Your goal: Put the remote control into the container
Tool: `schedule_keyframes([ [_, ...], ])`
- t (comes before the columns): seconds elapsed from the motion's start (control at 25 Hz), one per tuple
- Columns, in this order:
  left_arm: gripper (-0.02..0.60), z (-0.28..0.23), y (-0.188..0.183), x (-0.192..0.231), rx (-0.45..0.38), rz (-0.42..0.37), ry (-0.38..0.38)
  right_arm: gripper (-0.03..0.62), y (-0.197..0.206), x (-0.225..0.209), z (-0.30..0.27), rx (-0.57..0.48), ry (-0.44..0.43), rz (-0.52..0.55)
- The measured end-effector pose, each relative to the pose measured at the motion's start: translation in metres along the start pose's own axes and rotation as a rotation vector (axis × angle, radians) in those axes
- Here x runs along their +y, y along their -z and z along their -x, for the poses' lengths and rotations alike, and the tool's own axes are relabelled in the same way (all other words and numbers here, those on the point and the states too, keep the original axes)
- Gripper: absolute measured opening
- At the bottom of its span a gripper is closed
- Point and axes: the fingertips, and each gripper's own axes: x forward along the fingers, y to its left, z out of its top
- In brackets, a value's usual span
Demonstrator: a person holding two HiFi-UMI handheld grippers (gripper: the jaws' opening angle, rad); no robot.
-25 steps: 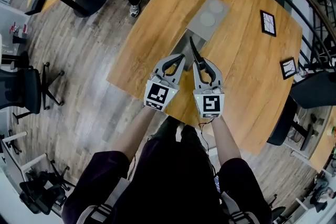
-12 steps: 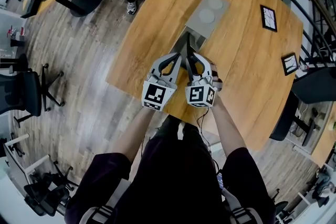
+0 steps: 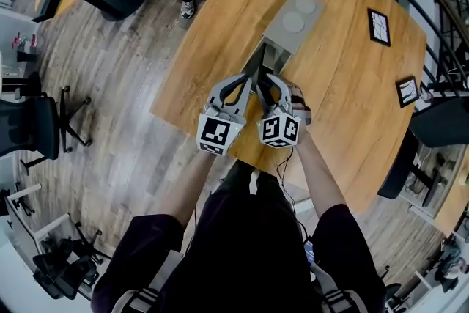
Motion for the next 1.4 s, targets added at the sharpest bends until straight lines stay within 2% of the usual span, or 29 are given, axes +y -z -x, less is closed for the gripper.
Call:
schedule_keyframes([
  [0.12, 0.014, 0.001, 0.000, 0.000, 0.000, 0.000, -0.001, 0.178, 0.002, 0.013, 0.001, 0.001, -0.084, -0.046],
  [0.36, 0.014, 0.004, -0.005, -0.006, -0.005, -0.001, 0.001, 0.192, -0.012, 0.022, 0.016, -0.061, -0.171, -0.108],
  [0.6, 0.014, 0.010, -0.012, -0.016, -0.014, -0.001, -0.006, 0.192, -0.020, 0.001, 0.037, -0.087, -0.108, -0.192],
  [0.88, 0.014, 0.027, -0.032, -0.040, -0.040, -0.016, -0.022, 0.187, -0.036, -0.032, 0.088, -0.195, -0.060, -0.535],
  [1.0, 0.014, 0.034, -0.045, -0.054, -0.057, -0.025, -0.032, 0.122, -0.043, -0.048, 0.114, -0.264, -0.022, -0.665],
  [1.16, 0.014, 0.046, -0.066, -0.079, -0.092, -0.037, -0.035, 0.049, -0.053, -0.065, 0.156, -0.349, 0.030, -0.724],
  [1.4, 0.014, 0.060, -0.096, -0.116, -0.140, -0.076, -0.017, 0.018, -0.067, -0.080, 0.203, -0.441, 0.055, -0.736],
])
